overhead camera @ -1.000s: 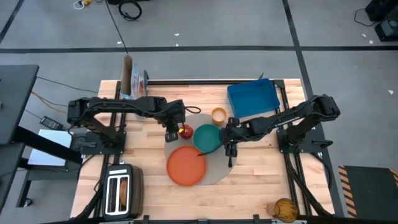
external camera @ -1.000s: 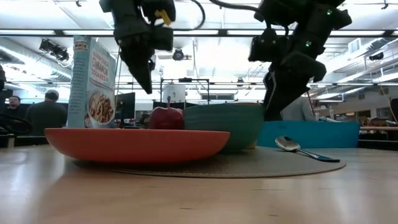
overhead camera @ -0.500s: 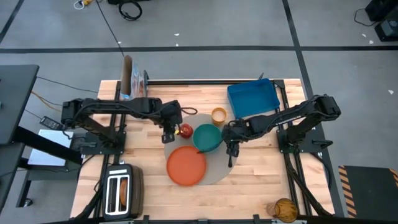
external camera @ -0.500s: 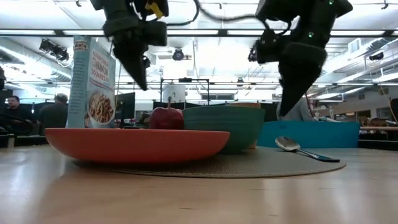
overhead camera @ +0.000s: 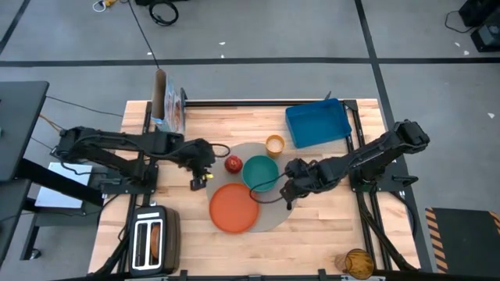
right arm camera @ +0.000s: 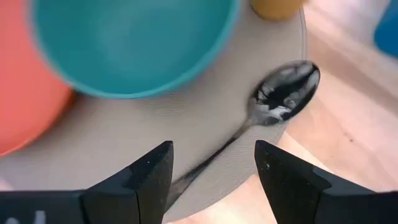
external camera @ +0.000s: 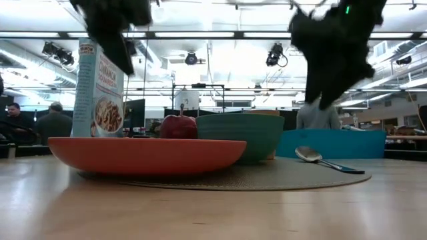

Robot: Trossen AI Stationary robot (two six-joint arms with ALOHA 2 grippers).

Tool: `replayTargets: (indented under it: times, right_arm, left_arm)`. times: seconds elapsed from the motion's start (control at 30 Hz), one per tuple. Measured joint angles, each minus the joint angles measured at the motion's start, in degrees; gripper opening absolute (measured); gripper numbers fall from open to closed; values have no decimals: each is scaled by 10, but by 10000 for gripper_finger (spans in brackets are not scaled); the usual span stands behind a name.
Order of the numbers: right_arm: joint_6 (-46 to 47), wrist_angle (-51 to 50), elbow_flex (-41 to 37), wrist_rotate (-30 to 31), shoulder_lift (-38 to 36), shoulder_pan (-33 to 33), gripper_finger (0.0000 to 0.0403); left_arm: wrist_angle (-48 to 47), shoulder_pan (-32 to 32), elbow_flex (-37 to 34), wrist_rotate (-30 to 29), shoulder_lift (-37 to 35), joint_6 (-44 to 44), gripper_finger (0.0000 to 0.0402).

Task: Arrange a breakfast setting
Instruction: Adjust the apple on the round table mat

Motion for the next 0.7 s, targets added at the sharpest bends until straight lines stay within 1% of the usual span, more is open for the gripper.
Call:
replayTargets:
  times: [0.1, 0.17, 0.27, 0.4, 0.5, 0.6, 0.7]
  right_arm:
    - [-26, -32, 47, 33, 0, 18, 233]
    - [-66, -36, 79, 61, 0, 27, 233]
    - [-131, -35, 116, 93, 0, 37, 233]
    - [-229, 8, 133, 121, 0, 41, 233]
    - [-299, 57, 131, 124, 0, 39, 233]
    - [-348, 89, 125, 118, 0, 32, 233]
    - [-389, 99, 124, 117, 0, 25, 233]
  left_arm:
    - [-30, -43, 22, 4, -36, -53, 153]
    - [-62, -81, 39, 15, -54, -100, 153]
    - [-78, -152, 67, 20, -65, -193, 153]
    - [-81, -259, 102, 23, -66, -326, 153]
    - [-80, -328, 121, 23, -56, -417, 153]
    - [-82, -392, 122, 23, -57, -549, 153]
    - [-81, -450, 122, 35, -53, -719, 153]
